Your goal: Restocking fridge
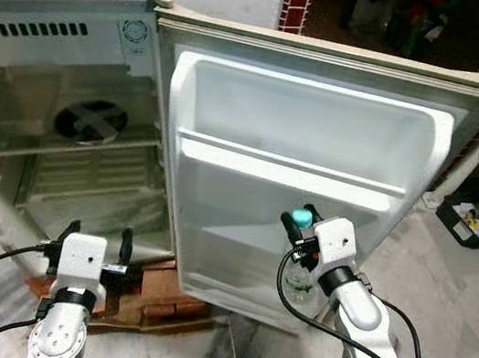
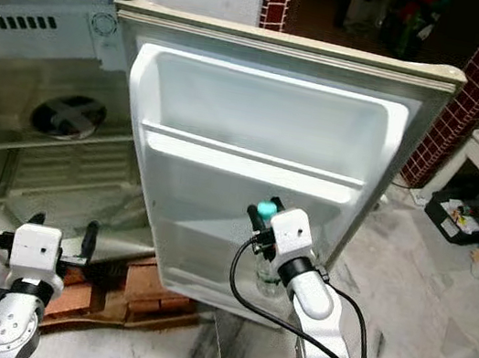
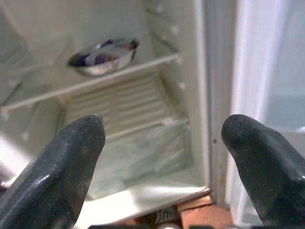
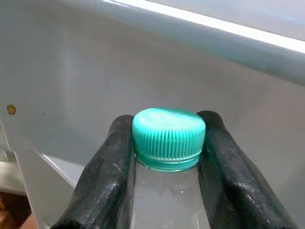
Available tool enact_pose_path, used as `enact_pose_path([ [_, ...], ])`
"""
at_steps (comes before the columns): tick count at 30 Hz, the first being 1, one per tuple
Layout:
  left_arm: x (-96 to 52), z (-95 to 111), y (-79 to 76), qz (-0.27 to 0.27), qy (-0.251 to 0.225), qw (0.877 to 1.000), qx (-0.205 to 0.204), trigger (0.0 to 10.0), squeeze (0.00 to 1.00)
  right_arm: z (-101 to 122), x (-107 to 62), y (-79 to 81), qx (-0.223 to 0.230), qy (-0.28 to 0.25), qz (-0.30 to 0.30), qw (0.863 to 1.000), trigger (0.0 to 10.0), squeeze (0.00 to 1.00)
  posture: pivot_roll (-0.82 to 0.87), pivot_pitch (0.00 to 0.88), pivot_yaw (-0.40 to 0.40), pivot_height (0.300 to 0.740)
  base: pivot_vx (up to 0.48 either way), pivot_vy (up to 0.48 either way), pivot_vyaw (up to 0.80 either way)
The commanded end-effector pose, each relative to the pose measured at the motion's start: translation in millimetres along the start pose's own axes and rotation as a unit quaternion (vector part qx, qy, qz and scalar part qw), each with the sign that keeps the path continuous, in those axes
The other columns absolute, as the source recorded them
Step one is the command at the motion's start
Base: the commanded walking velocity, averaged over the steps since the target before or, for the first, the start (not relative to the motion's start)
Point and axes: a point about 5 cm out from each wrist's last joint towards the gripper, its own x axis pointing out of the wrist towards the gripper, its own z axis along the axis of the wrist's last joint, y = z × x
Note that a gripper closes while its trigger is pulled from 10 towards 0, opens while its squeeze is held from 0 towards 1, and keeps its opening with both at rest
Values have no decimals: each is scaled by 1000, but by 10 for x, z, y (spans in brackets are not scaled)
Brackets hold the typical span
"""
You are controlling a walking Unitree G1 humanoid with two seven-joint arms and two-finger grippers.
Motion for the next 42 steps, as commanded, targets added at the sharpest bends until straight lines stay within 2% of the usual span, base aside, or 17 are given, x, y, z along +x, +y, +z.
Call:
enact_pose_path([
  [1,-1,54,42,9,-13,1000,-1,10000,0,144,51,-19,1,-35,-1,999,10000,0,13,53,8,740,0,0,0],
  [8,-4,63,56,15,-16,1000,-4,10000,0,128,59,15,4,-33,1,999,10000,0,15,55,9,740,0,0,0],
  [13,15,99,116,43,-20,999,6,10000,0,110,54,11,4,-29,2,1000,10000,0,15,55,11,710,0,0,0],
  [25,38,111,77,41,-17,999,10,10000,0,128,67,11,0,-35,5,999,10000,0,11,55,11,646,0,0,0],
  [42,39,89,34,28,-14,999,20,10000,0,156,126,1,-5,-36,5,999,10000,0,14,53,3,646,0,0,0],
])
